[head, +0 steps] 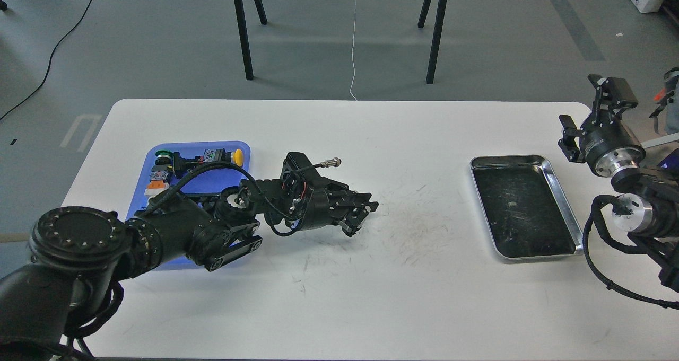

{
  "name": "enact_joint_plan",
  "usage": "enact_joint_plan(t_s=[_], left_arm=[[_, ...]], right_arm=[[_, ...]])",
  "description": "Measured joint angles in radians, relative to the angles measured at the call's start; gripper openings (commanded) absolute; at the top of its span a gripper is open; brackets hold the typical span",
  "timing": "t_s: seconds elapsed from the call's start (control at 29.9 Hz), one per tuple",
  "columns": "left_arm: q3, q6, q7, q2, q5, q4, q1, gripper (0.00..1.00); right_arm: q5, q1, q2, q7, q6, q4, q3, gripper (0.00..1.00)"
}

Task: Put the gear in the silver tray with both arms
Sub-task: 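Lower the gear onto the table center and open the left gripper, then raise the left gripper away and extend the right gripper toward the gear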

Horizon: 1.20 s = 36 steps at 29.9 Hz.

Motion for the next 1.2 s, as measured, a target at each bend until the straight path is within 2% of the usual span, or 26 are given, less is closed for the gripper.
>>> enact_joint_plan(t_s=[0.23,0.53,0.74,0.84,0.97,1.0,1.1,1.2], left_arm=[[0.000,0.000,0.000,0.000,0.000,-0.003,0.004,0.20],[-0.010,0.000,0.000,0.000,-0.014,-0.034,0.016,0.34],[-0.020,0.000,0.000,0.000,-0.035,-0.052,0.017,0.38],[-0.021,0.000,0.000,0.000,-0.057,-0.058,0.017,0.49],[-0.050,0.000,0.000,0.000,-0.097,-0.065,0.017,0.80],[-0.065,0.000,0.000,0.000,-0.114,-0.065,0.017,0.85],[-0.122,-0.005,0.000,0.000,-0.205,-0.066,0.005,0.98],[-0.171,-0.009,0.000,0.000,-0.334,-0.066,-0.020,1.00]], right_arm=[[0.000,0.003,0.000,0.000,0.000,0.002,0.000,0.99],[0.000,0.002,0.000,0.000,-0.001,-0.001,0.000,0.99],[0.000,0.000,0.002,0.000,0.000,-0.002,-0.002,0.99],[0.000,0.000,0.002,0.000,0.000,-0.001,-0.002,0.99],[0.000,0.001,0.002,0.000,0.001,0.001,-0.003,0.99],[0.000,0.001,0.002,0.000,0.001,0.001,-0.003,0.99],[-0.002,0.004,0.002,0.000,0.001,0.003,-0.003,0.99],[-0.041,0.013,0.001,0.000,0.002,0.007,-0.003,0.99]])
